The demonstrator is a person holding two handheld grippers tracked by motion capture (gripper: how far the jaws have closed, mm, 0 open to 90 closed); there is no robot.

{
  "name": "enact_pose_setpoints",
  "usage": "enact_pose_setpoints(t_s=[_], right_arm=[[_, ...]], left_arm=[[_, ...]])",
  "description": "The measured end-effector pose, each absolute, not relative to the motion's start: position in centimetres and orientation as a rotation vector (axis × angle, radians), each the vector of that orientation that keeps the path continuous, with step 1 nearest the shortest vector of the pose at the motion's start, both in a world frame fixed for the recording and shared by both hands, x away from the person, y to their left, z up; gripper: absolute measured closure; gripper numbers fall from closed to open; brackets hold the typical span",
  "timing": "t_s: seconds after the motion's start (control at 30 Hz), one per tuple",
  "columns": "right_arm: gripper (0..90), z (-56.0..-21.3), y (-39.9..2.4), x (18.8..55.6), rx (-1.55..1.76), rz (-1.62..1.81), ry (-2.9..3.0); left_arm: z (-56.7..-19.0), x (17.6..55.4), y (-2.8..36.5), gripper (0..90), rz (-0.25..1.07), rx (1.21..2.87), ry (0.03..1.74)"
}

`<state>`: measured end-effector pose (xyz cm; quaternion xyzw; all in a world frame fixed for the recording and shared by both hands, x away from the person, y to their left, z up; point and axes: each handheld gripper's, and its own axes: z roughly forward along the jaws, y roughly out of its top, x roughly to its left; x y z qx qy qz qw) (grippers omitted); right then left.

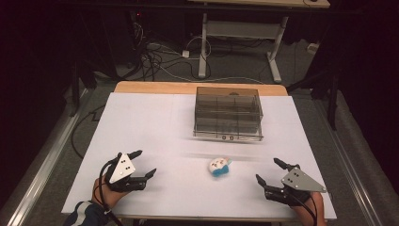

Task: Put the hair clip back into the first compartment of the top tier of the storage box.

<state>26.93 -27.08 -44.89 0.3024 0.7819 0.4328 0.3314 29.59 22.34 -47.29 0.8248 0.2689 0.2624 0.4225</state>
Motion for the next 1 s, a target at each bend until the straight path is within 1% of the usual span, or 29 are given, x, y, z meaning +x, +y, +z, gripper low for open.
enact_pose_setpoints(t_s=[0.4, 0.77, 0.83, 0.9, 1.0], right_arm=[[21.3, -44.8, -27.0, 27.1, 0.782, 1.129, 2.043], [21.3, -44.9, -27.2, 27.2, 0.784, 1.119, 2.047], [21.3, -44.9, -27.2, 27.2, 0.783, 1.118, 2.045], [21.3, -45.0, -27.2, 27.2, 0.788, 1.114, 2.047], [21.3, -45.1, -27.2, 27.3, 0.795, 1.111, 2.054]], left_arm=[[-47.4, 29.4, 22.3, 21.3, 0.637, 2.090, 0.681], [-46.8, 29.6, 20.9, 21.0, 0.610, 2.104, 0.652], [-46.4, 29.9, 20.0, 21.0, 0.578, 2.107, 0.651], [-46.3, 30.0, 19.6, 21.0, 0.575, 2.109, 0.652], [-45.6, 30.7, 17.9, 20.9, 0.508, 2.119, 0.622]])
